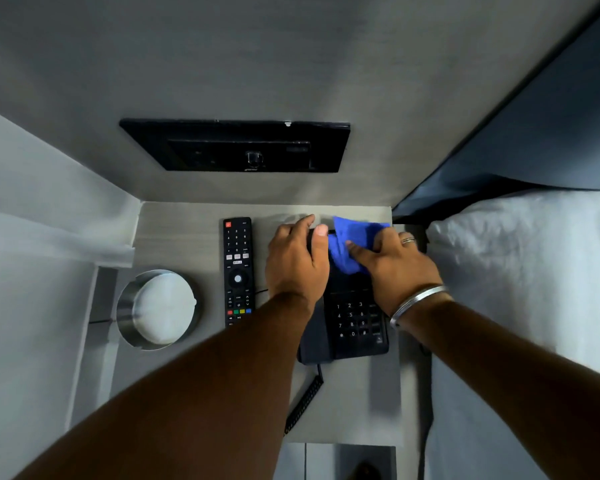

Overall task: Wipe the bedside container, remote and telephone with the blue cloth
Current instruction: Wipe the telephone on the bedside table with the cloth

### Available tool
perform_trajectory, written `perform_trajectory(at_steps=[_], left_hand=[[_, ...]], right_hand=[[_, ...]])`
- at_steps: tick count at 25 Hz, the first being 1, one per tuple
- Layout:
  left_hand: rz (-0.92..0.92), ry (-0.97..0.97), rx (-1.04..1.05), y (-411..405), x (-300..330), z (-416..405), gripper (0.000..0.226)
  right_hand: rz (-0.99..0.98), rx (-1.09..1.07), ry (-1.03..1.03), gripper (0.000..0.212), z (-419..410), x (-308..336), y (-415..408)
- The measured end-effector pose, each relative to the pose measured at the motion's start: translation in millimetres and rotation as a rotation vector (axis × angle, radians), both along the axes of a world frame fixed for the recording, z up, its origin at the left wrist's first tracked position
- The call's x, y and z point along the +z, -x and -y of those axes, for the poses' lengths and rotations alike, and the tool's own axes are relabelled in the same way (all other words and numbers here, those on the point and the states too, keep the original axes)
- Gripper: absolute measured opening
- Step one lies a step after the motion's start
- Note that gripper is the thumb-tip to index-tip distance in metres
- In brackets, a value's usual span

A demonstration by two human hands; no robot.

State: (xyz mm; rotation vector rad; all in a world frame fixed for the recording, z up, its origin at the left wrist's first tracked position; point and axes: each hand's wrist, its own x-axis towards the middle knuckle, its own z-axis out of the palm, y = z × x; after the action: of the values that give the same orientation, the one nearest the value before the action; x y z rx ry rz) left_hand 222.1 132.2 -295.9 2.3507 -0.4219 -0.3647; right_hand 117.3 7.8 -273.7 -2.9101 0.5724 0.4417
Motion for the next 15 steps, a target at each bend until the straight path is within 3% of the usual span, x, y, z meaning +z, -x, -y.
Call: perform_trajectory(at_steps=[2,7,12,15], left_hand=[[0.010,-0.005,-0.012,1,1,-1,0.073],[0.004,-0.033,-0.011,0,2,0,0.077],[0.006,-0.021,-0.005,1,4,0,0.076],[0.016,-0.032,-0.014,0,4,-1,0.076]], right_hand=[[-0.010,-0.068,0.024,0.056,19,3,8],[0.007,0.146,-0.013,0.055,-21,2,-15],[-0.044,0.045,0.018,0.057,1,8,25],[-0.004,-0.007,0.037,0.054,0,6,4]])
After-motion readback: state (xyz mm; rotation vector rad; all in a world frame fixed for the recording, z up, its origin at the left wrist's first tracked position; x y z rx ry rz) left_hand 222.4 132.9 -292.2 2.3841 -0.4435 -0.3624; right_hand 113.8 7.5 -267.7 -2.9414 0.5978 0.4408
